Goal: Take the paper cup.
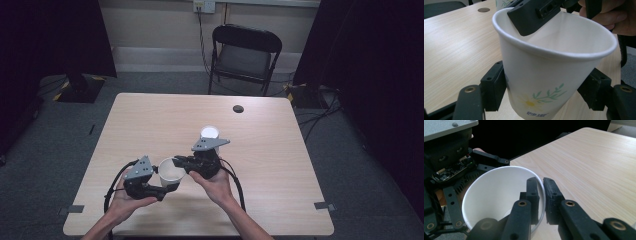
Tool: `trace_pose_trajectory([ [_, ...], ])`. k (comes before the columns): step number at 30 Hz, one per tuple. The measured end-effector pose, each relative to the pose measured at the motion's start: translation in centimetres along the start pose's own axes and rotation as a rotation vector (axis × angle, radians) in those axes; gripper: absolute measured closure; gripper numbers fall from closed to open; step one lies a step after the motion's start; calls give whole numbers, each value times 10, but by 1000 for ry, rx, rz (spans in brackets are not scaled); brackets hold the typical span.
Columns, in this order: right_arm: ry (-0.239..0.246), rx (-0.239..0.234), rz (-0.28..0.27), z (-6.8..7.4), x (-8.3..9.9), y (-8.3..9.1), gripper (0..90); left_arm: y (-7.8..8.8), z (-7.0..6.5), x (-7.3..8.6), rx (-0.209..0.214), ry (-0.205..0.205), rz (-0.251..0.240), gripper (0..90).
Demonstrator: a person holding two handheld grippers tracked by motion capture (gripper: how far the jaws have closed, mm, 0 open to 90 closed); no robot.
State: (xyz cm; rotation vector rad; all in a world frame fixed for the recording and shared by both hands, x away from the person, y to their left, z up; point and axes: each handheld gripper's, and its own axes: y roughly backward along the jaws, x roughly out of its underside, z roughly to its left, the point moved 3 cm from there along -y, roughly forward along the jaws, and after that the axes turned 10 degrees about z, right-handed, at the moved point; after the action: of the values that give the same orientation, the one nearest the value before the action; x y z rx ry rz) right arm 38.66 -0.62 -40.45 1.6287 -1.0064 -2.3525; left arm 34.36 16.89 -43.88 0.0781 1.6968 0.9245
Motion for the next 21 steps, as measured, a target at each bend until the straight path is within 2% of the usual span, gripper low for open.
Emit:
trace_pose_trajectory([
  [4,-19,-6,10,0,-1,-2,868,-2,-2,1,-33,-10,2,281],
  [8,-29,9,39,1,-2,-5,870,-2,-2,0,-71,-37,8,265],
  [21,-47,36,97,1,2,-16,868,-2,-1,1,-84,-30,14,239],
])
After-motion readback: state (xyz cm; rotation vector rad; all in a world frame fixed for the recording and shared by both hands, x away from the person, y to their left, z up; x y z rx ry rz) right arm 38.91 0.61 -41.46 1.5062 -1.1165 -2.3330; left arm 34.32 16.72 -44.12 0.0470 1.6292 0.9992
